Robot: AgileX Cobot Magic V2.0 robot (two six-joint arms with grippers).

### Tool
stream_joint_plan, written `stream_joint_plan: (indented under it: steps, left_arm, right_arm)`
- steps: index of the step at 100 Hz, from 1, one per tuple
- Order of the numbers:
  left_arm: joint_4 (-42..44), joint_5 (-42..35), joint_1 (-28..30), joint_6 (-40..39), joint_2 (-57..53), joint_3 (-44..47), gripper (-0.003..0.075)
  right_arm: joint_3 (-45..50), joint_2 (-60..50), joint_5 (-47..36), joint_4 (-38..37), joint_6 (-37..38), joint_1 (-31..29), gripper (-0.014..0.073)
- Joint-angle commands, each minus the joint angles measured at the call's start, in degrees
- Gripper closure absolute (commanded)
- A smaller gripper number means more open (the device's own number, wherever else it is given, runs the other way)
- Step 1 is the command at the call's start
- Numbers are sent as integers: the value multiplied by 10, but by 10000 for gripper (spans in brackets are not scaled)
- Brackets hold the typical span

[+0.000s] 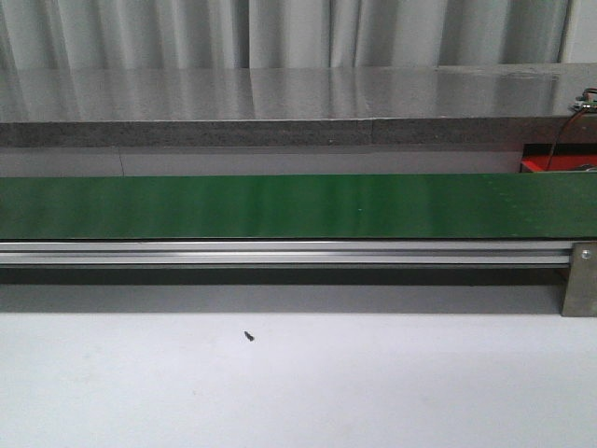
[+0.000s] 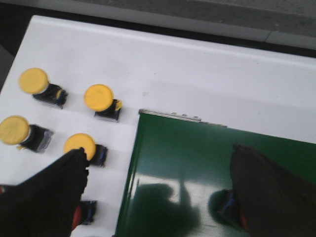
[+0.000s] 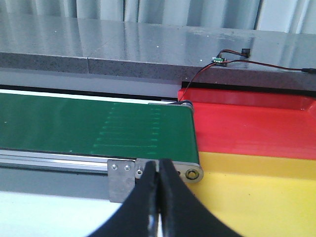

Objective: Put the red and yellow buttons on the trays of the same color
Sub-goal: 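Set the red button on the near end of the green belt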

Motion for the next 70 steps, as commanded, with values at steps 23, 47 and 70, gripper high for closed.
stream_joint_plan:
  steps: [23, 47, 70]
  left_arm:
    - [10, -16, 123, -12, -25, 54, 141]
    - [10, -73, 153, -17, -1, 123, 142]
    - [9, -99, 137, -17, 63, 122, 142]
  right_arm:
    - [-11, -10, -48, 0, -1, 0, 662]
    - [-11, -10, -48, 0, -1, 0, 662]
    - [-11, -10, -48, 0, -1, 0, 662]
